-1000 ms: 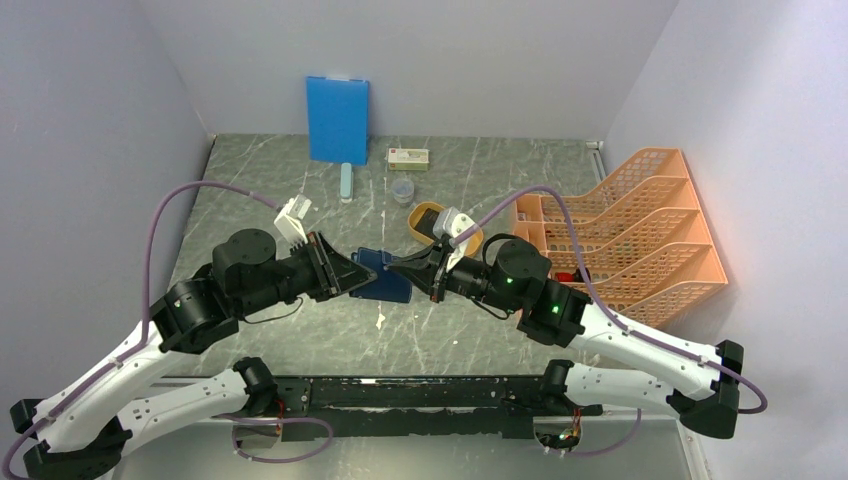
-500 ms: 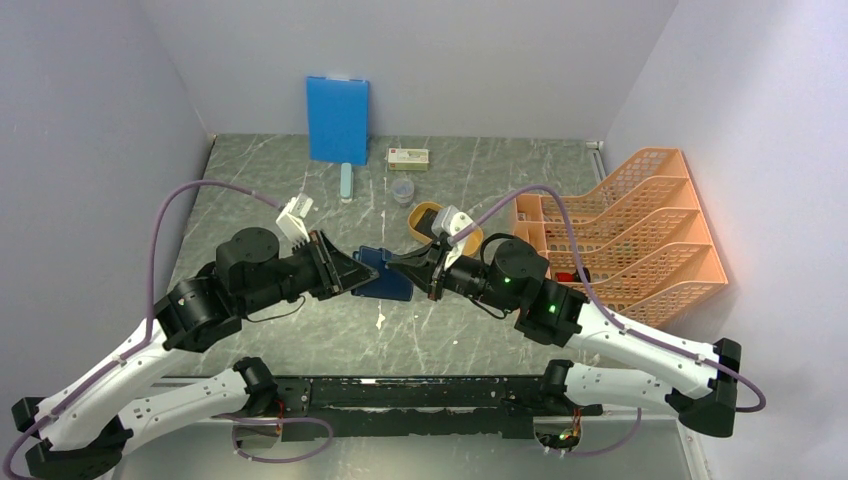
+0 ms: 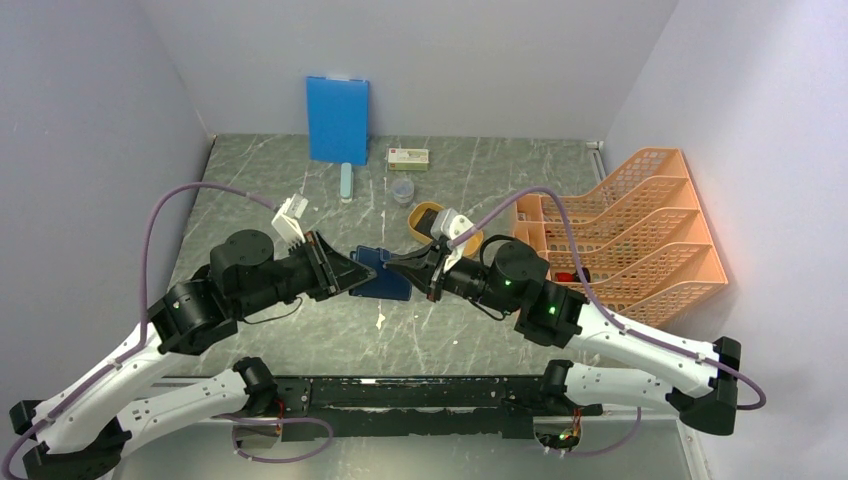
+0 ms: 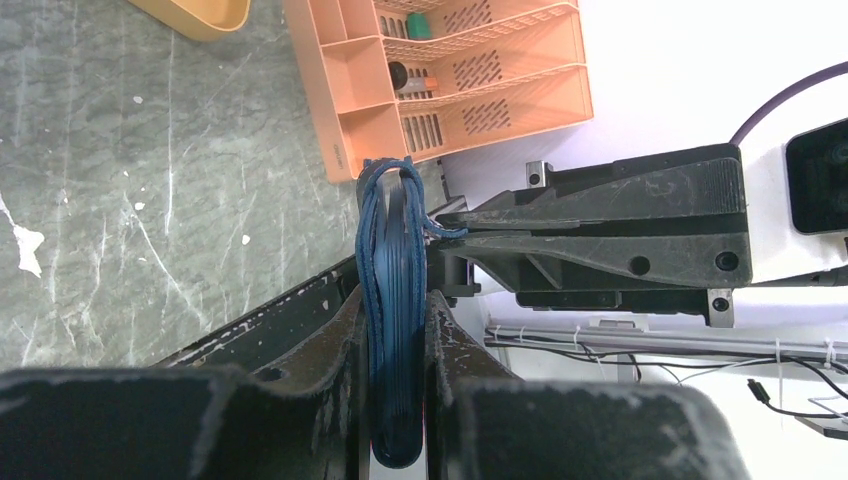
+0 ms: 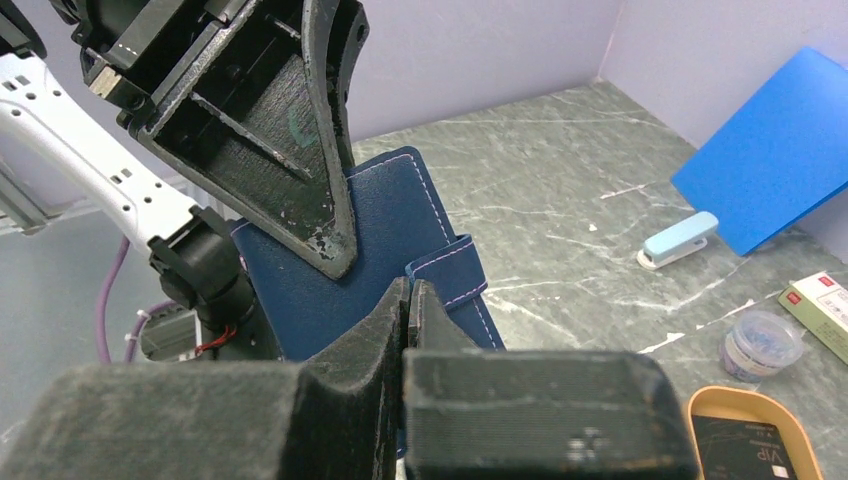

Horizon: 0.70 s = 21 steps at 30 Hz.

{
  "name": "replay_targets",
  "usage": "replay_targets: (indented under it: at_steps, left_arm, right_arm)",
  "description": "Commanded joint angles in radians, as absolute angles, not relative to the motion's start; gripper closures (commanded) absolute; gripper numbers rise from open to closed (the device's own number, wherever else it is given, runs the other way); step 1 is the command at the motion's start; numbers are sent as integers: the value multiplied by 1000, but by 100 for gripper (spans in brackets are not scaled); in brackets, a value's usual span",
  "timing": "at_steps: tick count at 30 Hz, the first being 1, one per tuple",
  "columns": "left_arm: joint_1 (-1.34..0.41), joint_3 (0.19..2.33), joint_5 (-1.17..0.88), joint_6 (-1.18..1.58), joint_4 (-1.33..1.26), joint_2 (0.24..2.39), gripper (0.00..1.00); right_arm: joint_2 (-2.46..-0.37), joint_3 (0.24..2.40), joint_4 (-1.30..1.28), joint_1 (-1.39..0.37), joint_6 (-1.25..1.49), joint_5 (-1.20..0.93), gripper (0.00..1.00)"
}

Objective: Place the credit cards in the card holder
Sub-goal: Close the card holder.

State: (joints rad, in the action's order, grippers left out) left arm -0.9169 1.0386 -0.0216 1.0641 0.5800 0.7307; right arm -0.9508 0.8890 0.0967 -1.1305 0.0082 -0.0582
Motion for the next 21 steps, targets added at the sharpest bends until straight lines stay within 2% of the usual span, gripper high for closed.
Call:
replay_targets:
  at_steps: [1, 21]
  left_arm:
    - [-916, 1072, -23, 1101, 394, 711, 95]
    - [-917, 1064, -26, 1143, 328, 699, 95]
  right_arm:
    - [-968, 870, 18, -1168, -30, -40, 100]
    - [-1051, 878, 6, -1371, -142, 178, 100]
